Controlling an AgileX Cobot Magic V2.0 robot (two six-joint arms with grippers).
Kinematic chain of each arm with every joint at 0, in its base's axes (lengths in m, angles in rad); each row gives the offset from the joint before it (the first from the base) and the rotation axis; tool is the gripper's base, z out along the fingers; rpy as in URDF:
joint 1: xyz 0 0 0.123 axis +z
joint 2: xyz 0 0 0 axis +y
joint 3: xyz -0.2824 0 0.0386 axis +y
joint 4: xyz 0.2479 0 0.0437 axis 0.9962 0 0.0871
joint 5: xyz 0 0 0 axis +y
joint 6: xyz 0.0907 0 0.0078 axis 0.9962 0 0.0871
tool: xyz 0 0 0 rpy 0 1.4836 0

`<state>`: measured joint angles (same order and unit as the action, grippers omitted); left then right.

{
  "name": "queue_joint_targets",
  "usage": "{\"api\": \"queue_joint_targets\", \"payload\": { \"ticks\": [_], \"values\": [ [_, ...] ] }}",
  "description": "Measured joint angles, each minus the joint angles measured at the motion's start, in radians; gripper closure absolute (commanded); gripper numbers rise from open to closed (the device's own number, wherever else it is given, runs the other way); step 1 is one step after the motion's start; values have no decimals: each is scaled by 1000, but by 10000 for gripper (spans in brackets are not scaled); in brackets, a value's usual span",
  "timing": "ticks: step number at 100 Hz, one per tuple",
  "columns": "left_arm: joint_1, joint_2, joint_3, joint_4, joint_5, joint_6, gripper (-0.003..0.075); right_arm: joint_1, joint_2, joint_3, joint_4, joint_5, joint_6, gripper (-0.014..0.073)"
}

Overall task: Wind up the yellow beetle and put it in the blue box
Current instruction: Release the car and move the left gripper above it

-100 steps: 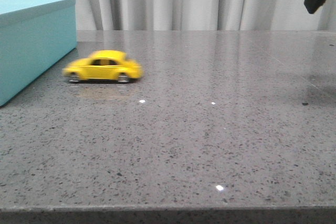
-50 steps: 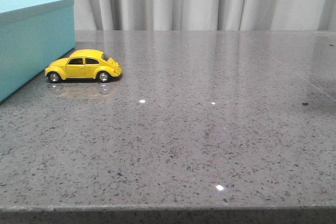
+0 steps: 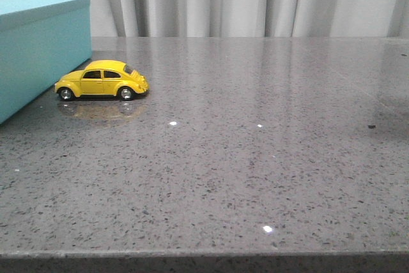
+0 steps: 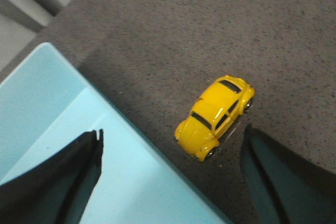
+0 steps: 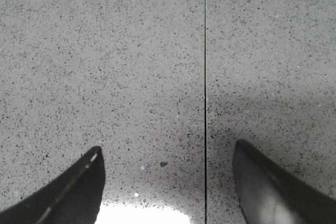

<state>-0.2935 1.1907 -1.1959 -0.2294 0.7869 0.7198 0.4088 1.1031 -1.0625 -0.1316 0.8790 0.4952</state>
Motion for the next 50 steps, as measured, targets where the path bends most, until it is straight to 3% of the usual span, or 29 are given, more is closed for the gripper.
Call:
{"api": "queue_joint_targets", "payload": {
  "ticks": [24,50],
  "values": [
    [-80,276,-284,6,233,107,193,0,0,0,6,0,0,76],
    [-144,468,-415,53,315,186,193,0,0,0,6,4,0,76]
  ]
}}
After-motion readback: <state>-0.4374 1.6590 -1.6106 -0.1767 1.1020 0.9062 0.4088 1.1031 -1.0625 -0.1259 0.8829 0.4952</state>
